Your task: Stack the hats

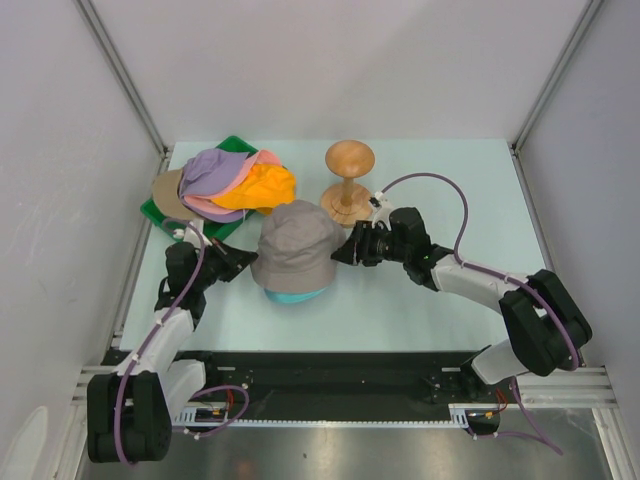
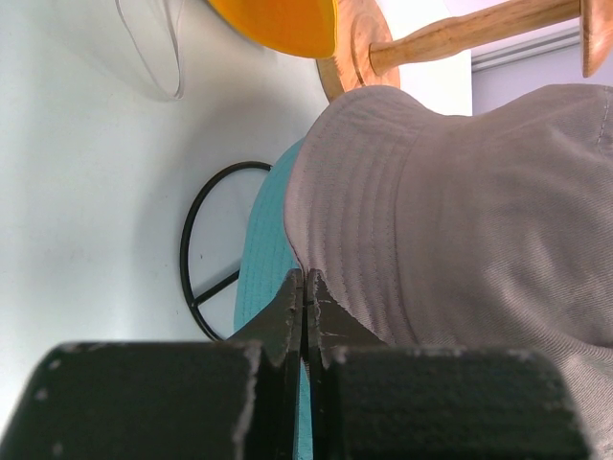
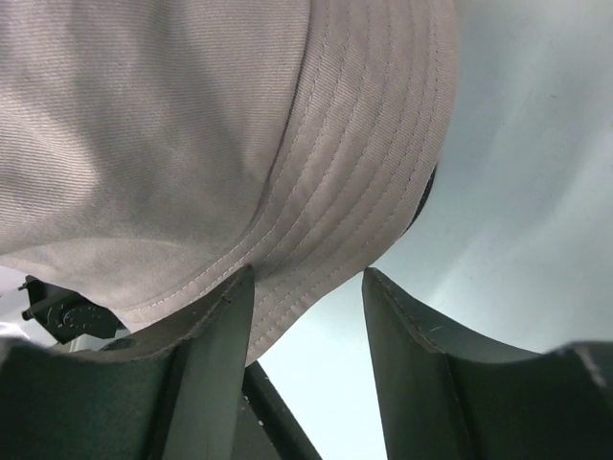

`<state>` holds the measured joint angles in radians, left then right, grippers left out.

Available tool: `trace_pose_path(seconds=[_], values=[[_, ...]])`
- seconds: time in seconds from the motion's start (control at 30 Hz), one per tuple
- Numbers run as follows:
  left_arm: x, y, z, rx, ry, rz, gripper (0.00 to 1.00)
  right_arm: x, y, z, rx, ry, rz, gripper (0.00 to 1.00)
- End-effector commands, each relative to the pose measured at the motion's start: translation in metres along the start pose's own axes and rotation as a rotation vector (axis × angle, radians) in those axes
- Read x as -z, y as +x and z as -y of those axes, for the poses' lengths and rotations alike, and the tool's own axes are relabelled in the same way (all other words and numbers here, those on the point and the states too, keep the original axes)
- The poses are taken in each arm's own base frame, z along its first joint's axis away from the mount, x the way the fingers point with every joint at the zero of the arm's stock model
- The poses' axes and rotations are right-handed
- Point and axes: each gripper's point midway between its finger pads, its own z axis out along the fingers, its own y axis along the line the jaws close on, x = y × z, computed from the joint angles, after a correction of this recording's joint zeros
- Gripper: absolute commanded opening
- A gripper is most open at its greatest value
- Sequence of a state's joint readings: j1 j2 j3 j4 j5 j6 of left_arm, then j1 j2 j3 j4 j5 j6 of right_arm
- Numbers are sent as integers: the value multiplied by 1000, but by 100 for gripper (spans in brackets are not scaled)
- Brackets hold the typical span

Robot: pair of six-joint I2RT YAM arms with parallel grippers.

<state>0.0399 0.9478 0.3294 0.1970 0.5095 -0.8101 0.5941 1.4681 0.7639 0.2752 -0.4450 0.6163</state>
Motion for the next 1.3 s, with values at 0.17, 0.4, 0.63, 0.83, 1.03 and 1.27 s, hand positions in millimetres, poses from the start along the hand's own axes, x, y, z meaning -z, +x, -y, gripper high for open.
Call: trace_pose_path(seconds=[0.17,0.4,0.63,0.83,1.03,1.27], values=[[2,10,-10,-46,-14,-35,0,-6,-9,-3,45,-22,41,42],[2,24,-26,-41,-43,-68,0,-12,-6,3,44,-13,22,19],[1,35,-31,-42,-53,-102,0,-12,0,12,44,30,5,8],[-3,51,-23,-82,-58,-143,0,-1,6,19,35,87,-8,8],[-1,66,4,-158,-7,-206,5,28,-8,14,64,170,21,29],[21,74,-12,-173,-174,-251,63,75,-33,-15,157,240,94,59]])
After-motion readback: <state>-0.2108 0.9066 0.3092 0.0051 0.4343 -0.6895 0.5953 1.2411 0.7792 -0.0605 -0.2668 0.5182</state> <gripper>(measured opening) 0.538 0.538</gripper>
